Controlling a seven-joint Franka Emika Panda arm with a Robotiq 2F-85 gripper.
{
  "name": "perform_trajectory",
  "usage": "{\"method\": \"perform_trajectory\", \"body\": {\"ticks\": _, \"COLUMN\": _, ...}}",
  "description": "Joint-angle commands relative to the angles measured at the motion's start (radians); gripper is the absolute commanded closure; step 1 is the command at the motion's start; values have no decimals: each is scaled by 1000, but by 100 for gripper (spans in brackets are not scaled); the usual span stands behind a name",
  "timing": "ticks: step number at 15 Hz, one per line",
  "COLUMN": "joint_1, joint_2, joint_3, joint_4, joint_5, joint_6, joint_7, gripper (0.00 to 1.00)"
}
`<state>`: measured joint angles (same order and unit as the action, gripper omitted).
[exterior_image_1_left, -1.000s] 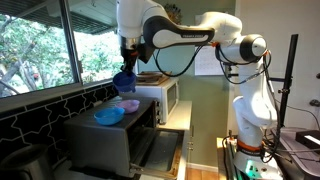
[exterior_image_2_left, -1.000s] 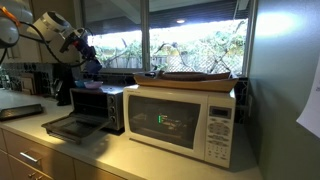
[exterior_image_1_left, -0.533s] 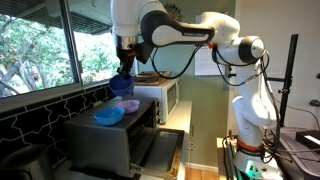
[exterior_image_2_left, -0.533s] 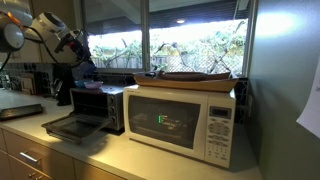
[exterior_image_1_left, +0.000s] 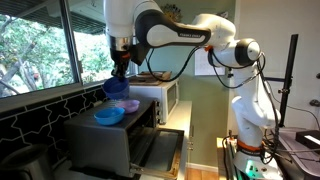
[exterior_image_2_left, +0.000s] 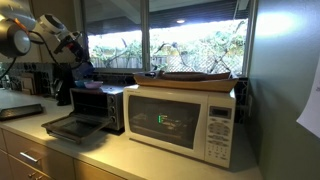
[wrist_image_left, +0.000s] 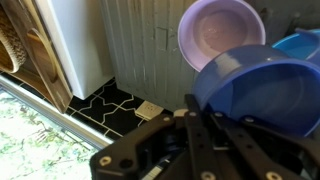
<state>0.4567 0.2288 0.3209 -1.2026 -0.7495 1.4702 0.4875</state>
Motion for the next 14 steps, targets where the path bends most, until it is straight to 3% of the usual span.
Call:
{"method": "perform_trajectory", "body": {"ticks": 1, "joint_1": 20, "joint_2": 39, "joint_3": 1, "joint_4": 54, "joint_5": -23, "joint_6": -28, "joint_7": 16, "gripper": 99}}
{"method": "perform_trajectory", "body": {"ticks": 14, "joint_1": 45, "joint_2": 31, "joint_3": 3, "joint_4": 28, "joint_5": -114, "joint_6": 27, "joint_7": 0, "gripper": 99}}
